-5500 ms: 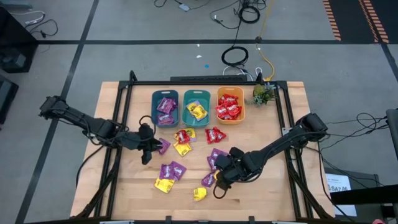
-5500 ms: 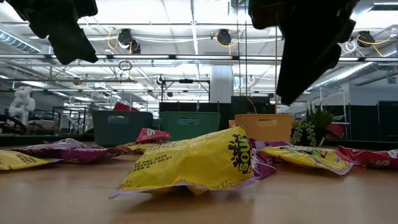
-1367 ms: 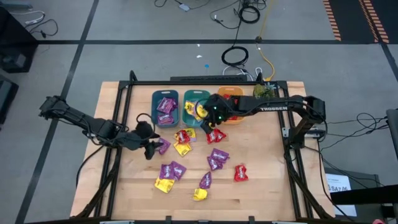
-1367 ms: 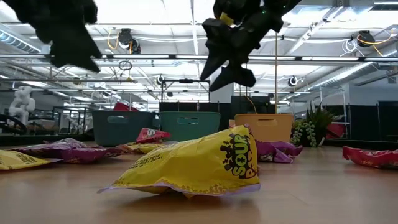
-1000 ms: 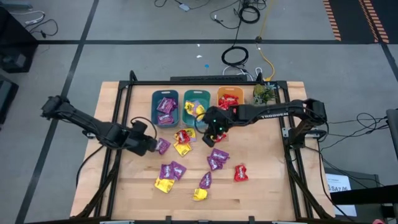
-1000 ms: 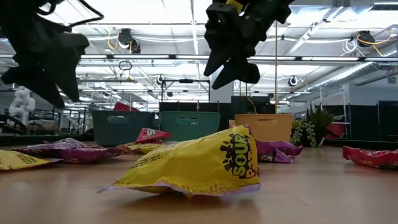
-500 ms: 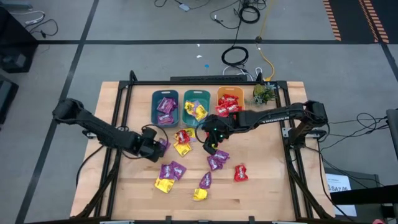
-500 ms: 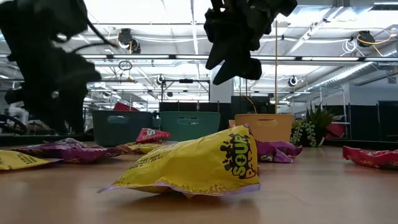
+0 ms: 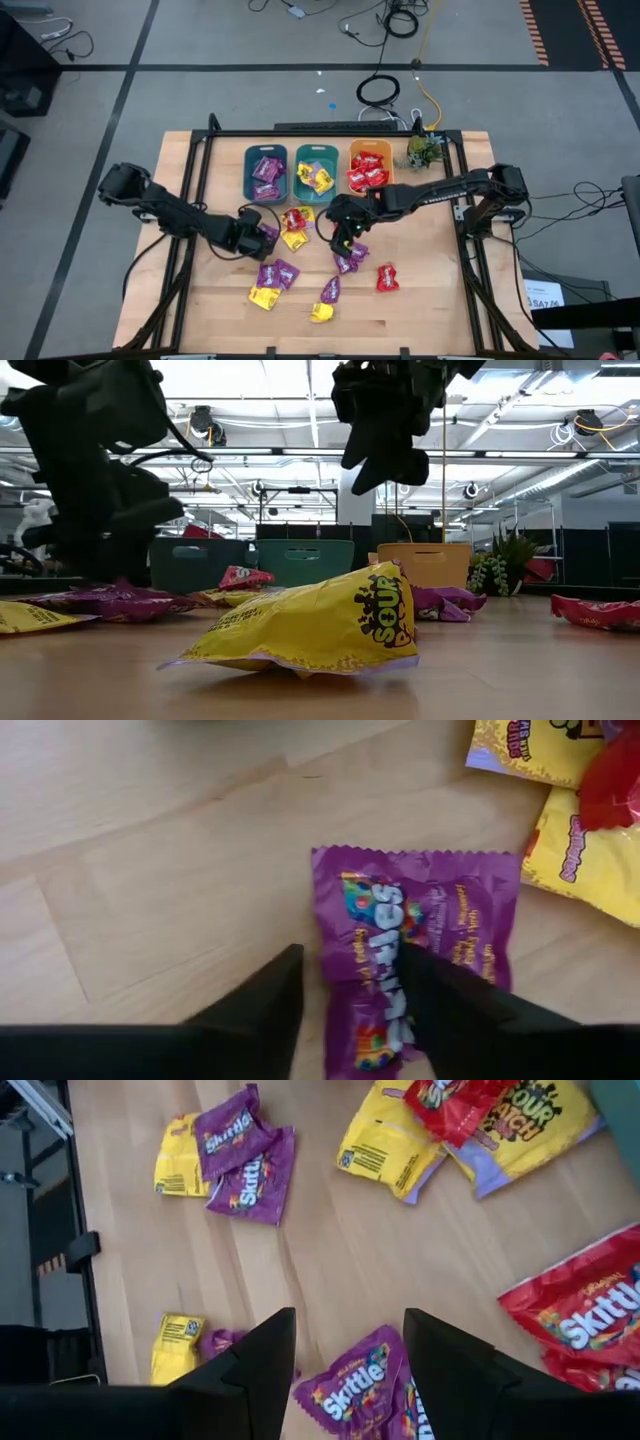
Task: Sort candy
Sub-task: Put the violet candy into the blue bin
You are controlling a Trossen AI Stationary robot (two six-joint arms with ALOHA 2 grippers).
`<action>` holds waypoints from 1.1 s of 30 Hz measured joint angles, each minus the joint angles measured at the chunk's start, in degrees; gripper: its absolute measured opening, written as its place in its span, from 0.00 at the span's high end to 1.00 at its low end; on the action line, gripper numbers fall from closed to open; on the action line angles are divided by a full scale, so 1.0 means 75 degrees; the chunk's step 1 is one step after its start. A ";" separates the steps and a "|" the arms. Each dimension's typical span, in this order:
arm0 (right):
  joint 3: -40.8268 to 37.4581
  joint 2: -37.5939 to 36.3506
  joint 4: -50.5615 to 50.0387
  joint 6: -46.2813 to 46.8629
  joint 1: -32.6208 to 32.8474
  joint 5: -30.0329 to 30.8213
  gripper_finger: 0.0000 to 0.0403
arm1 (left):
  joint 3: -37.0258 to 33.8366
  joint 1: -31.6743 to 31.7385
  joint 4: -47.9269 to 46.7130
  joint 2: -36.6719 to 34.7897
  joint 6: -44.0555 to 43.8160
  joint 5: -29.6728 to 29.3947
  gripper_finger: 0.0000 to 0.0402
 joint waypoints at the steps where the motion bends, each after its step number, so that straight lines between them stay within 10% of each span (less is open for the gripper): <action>1: 0.0000 0.0001 -0.0025 0.0004 0.0036 0.0069 0.56 | -0.0008 0.0008 0.0017 -0.0032 -0.0005 0.0064 0.63; 7: 0.0000 0.0003 -0.0134 0.0006 0.0297 0.0577 0.56 | -0.0020 0.0006 0.0037 -0.0296 0.0044 0.0298 0.95; 23: 0.0000 0.0003 -0.0213 0.0751 0.0792 0.1512 0.56 | 0.1928 0.0280 -0.2522 -0.2594 0.2109 -0.0956 0.97; 33: 0.0000 0.0003 -0.0101 0.2077 0.1111 0.2364 0.56 | 0.2174 0.3283 -0.2719 -0.3542 0.5582 -0.0190 0.97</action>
